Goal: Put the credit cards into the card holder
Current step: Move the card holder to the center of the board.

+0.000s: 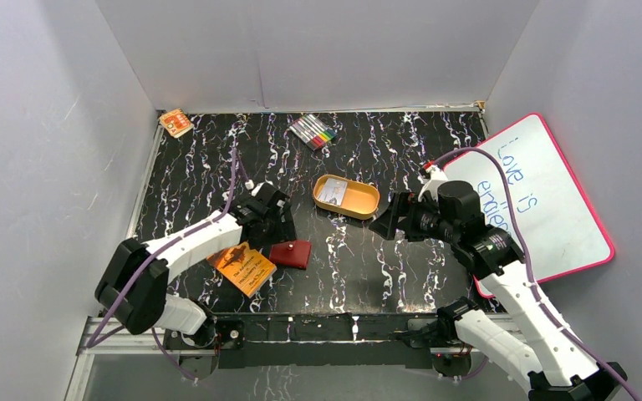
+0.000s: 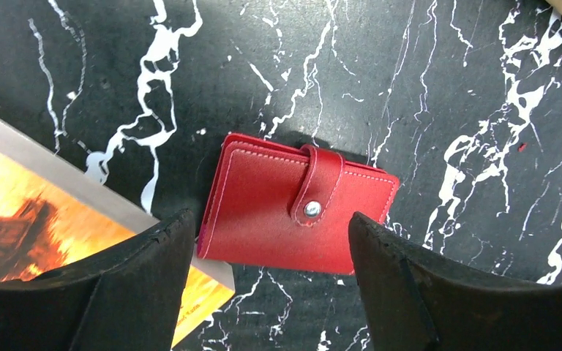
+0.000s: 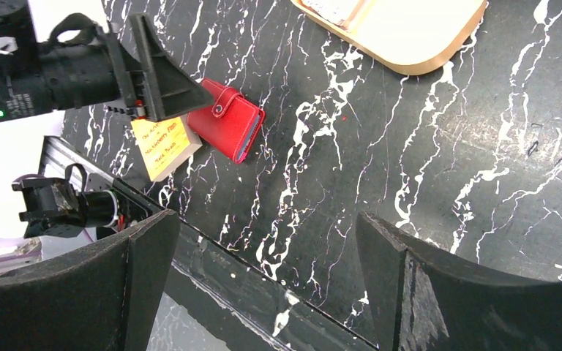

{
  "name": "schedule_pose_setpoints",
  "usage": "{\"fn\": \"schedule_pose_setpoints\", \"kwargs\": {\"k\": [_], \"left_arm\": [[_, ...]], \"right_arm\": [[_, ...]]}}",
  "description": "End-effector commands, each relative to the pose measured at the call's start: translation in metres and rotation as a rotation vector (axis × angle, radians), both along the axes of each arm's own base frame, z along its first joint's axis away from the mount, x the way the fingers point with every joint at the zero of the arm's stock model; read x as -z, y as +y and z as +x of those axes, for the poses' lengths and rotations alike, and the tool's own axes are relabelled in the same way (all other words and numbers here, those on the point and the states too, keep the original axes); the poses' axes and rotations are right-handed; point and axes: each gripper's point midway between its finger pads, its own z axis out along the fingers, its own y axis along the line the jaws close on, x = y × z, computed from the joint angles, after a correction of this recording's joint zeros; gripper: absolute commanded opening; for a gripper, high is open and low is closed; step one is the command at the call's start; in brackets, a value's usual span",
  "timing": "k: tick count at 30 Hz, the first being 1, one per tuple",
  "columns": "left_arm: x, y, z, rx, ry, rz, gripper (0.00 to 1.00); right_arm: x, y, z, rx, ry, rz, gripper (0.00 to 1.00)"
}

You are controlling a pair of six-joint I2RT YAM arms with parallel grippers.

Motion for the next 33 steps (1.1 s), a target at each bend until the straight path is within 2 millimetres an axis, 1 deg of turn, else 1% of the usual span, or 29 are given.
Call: {"fn": "schedule_pose_setpoints", "kwargs": {"k": [1, 9, 14, 19, 20, 21, 22, 23, 24, 25, 26, 27, 28, 29, 30, 33], "left_arm": [[-0.001, -0.012, 0.011, 0.063, -0.018, -0.016, 0.73], [0.017, -0.030, 0.005, 0.184, 0.037, -0.066, 0.70], [0.020, -0.050, -0.002, 0.289, 0.052, -0.151, 0.68], [0.012, -0.070, -0.004, 0.393, 0.032, -0.215, 0.67], [0.007, -0.078, -0.005, 0.431, 0.022, -0.240, 0.66], [0.002, -0.089, -0.008, 0.477, 0.010, -0.273, 0.65], [-0.007, -0.103, -0.014, 0.525, -0.001, -0.329, 0.64], [-0.024, -0.105, -0.013, 0.506, -0.052, -0.342, 0.67], [-0.034, -0.100, -0.011, 0.473, -0.089, -0.337, 0.72], [-0.056, -0.088, -0.007, 0.402, -0.168, -0.335, 0.82], [-0.070, -0.078, -0.008, 0.356, -0.210, -0.337, 0.87], [-0.082, -0.068, -0.011, 0.316, -0.243, -0.341, 0.91], [-0.091, -0.055, -0.016, 0.258, -0.266, -0.344, 0.92], [-0.094, -0.041, -0.020, 0.196, -0.280, -0.334, 0.93], [-0.095, -0.033, -0.023, 0.164, -0.285, -0.329, 0.93], [-0.098, -0.011, -0.029, 0.073, -0.304, -0.312, 0.93]], "right_arm": [[-0.001, 0.001, -0.003, -0.020, -0.019, 0.004, 0.98], [0.003, -0.002, -0.003, -0.017, -0.015, -0.027, 0.97], [0.004, -0.002, -0.003, -0.021, -0.013, -0.028, 0.97], [0.008, -0.004, -0.008, -0.025, -0.001, -0.038, 0.96], [0.011, -0.005, -0.010, -0.026, 0.007, -0.039, 0.96], [0.015, -0.005, -0.011, -0.026, 0.018, -0.040, 0.96], [0.015, -0.004, -0.011, -0.032, 0.021, -0.033, 0.96], [0.011, 0.000, -0.008, -0.039, 0.019, -0.029, 0.96], [0.010, 0.001, -0.004, -0.038, 0.018, -0.030, 0.96], [0.011, 0.003, 0.001, -0.029, 0.028, -0.035, 0.97], [0.014, 0.006, 0.005, -0.029, 0.044, -0.050, 0.99], [0.018, 0.008, 0.009, -0.018, 0.053, -0.074, 0.98], [0.021, 0.016, 0.011, -0.023, 0.044, -0.104, 0.99], [0.028, 0.024, 0.013, -0.023, 0.037, -0.152, 0.99], [0.029, 0.032, 0.010, -0.044, 0.036, -0.164, 0.99], [0.039, 0.048, 0.016, -0.045, 0.029, -0.229, 0.99]]}}
